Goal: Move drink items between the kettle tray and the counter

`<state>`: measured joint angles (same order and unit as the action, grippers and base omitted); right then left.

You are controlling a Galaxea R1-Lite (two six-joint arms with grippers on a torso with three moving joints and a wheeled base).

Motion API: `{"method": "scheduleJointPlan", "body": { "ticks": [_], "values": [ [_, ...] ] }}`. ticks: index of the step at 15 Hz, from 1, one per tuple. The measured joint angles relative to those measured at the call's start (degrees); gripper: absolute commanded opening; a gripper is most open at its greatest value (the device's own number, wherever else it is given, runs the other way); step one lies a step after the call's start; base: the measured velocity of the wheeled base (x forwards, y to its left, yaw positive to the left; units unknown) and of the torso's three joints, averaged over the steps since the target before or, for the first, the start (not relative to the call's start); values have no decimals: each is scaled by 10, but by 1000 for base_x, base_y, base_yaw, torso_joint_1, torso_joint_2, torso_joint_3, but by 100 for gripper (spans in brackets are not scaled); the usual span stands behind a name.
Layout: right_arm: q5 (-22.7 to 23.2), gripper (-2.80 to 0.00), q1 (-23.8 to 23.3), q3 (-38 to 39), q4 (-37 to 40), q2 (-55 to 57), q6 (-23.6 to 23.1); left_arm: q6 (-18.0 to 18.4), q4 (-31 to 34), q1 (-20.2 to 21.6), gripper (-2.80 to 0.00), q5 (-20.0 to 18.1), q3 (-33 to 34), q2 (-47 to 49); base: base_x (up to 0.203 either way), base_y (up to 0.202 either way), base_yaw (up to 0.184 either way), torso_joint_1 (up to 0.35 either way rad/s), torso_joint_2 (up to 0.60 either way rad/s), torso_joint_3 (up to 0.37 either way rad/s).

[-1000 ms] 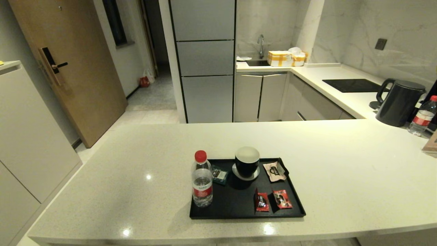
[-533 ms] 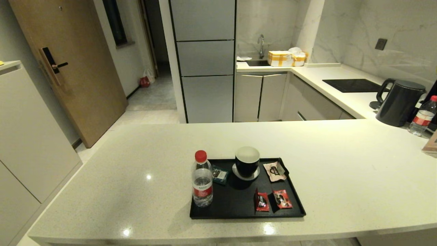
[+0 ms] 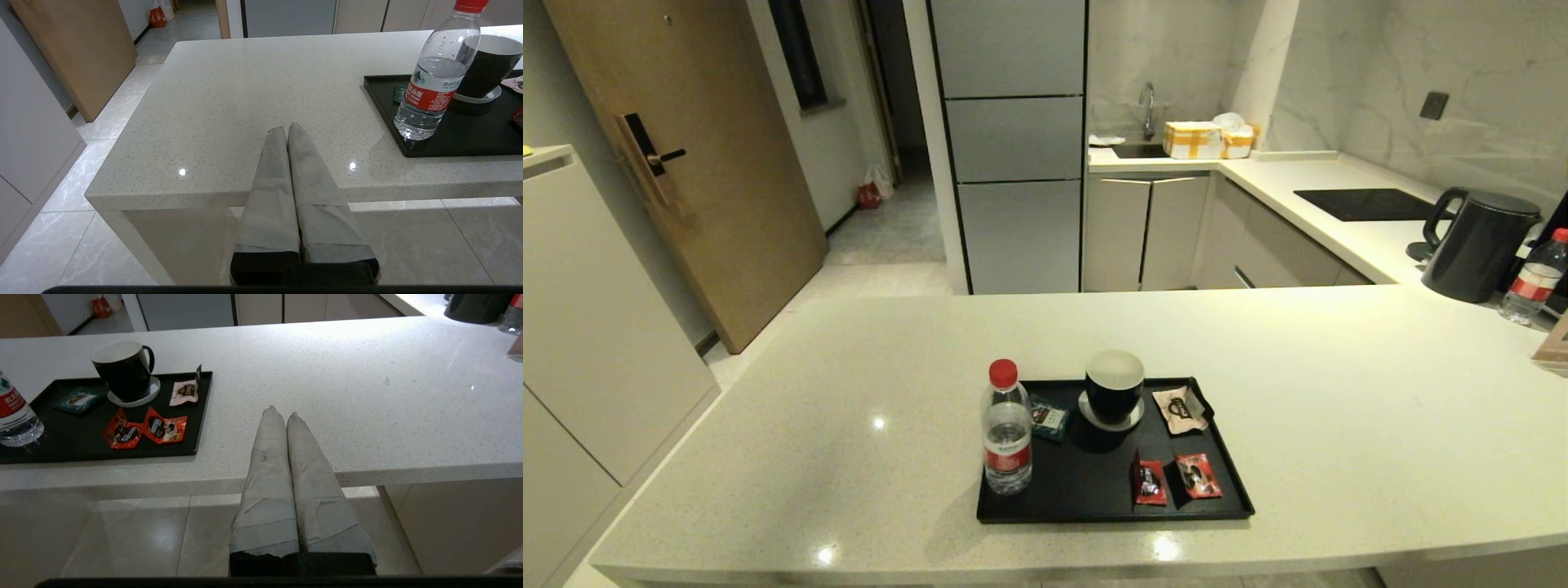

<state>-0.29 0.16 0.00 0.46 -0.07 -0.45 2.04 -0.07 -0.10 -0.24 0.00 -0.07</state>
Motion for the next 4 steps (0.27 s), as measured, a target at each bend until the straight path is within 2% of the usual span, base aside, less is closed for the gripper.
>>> {"method": "scheduleJointPlan", "body": {
  "ticks": [4],
  "values": [
    [0, -280, 0, 0, 0, 0, 4, 0, 0, 0, -280, 0, 0, 0, 0, 0, 0, 0, 0, 0]
  ]
}}
